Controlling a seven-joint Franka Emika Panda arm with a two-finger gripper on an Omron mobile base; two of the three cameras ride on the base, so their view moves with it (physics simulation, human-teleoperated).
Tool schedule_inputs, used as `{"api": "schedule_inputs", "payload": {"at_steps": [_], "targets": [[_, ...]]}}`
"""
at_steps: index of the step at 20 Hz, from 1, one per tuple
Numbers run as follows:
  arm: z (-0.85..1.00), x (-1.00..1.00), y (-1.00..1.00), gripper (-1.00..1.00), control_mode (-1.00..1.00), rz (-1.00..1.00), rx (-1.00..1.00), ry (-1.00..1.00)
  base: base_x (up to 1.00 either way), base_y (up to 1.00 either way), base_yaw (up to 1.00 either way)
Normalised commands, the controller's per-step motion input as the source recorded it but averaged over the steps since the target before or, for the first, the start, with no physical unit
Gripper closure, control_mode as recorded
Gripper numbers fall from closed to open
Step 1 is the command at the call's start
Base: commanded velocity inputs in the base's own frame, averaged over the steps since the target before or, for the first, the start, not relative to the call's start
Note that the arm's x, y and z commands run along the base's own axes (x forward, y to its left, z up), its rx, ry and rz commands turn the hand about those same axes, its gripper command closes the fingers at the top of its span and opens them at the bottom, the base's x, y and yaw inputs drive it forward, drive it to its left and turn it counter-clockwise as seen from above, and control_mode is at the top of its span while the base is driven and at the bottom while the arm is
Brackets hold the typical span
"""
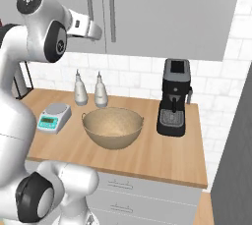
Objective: Open the cabinet, pick up the bread from the cabinet and place it in the basket. Then move the basket to the dining counter.
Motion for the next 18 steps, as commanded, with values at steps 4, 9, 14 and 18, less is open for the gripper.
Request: {"api": "schedule_inputs", "payload": {"at_steps": [4, 9, 14, 18], "targets": [[0.76, 0.16, 0.0, -1.0, -1.0, -0.05, 0.04, -0.04, 0.0, 0.0, 0.0], [0.42, 0.24, 0.0, -1.0, -1.0, -0.05, 0.07, 0.06, 0.0, 0.0, 0.0], [0.0, 0.2, 0.0, -1.0, -1.0, 0.02, 0.14, -0.01, 0.0, 0.0, 0.0], [0.0, 0.34, 0.0, -1.0, -1.0, 0.04, 0.18, 0.0, 0.0, 0.0, 0.0]]}}
